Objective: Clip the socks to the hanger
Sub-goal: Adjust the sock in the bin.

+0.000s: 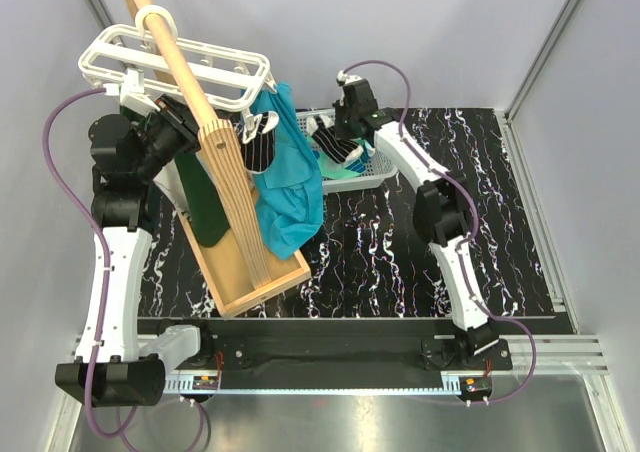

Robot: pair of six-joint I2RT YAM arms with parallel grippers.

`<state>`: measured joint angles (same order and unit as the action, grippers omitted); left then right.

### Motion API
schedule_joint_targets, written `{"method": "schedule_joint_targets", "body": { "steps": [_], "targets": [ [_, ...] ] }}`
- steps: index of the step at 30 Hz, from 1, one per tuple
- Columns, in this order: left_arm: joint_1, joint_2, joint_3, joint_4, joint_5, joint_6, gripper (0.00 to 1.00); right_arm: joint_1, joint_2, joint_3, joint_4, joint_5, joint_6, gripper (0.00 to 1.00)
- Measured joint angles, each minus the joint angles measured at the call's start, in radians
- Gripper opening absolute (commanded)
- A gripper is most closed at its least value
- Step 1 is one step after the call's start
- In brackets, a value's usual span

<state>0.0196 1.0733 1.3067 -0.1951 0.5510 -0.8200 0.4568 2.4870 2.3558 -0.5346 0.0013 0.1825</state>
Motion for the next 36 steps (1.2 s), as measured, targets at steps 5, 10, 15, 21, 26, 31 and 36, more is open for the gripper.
{"method": "schedule_joint_targets", "body": {
  "steps": [5,10,15,21,26,31,36],
  "targets": [
    [0.0,0.0,0.0,0.0,0.001,0.0,0.0,-0.024,-0.134,-0.081,0.039,0.012,0.016,0.0],
    [0.0,0.0,0.0,0.001,0.002,0.0,0.0,-0.054,-0.162,-0.131,0.063,0.043,0.024,0.09],
    [0.0,0.0,-0.002,0.003,0.005,0.0,0.0,-0.076,-0.151,-0.204,0.056,0.044,0.037,0.2],
    [0.0,0.0,-0.008,0.006,0.005,0.0,0.0,-0.087,-0.09,-0.195,0.049,0.039,0.032,0.32],
    [0.0,0.0,-0.01,0.01,0.007,-0.001,0.0,-0.088,-0.058,-0.166,0.016,-0.015,0.014,0.58],
    [0.0,0.0,-0.027,0.031,0.008,-0.009,0.0,-0.085,-0.059,-0.165,0.016,-0.045,-0.013,0.76],
    [0.0,0.0,-0.032,0.041,0.012,-0.019,0.0,-0.076,-0.067,-0.152,0.011,-0.035,-0.075,0.88]
  ]
}}
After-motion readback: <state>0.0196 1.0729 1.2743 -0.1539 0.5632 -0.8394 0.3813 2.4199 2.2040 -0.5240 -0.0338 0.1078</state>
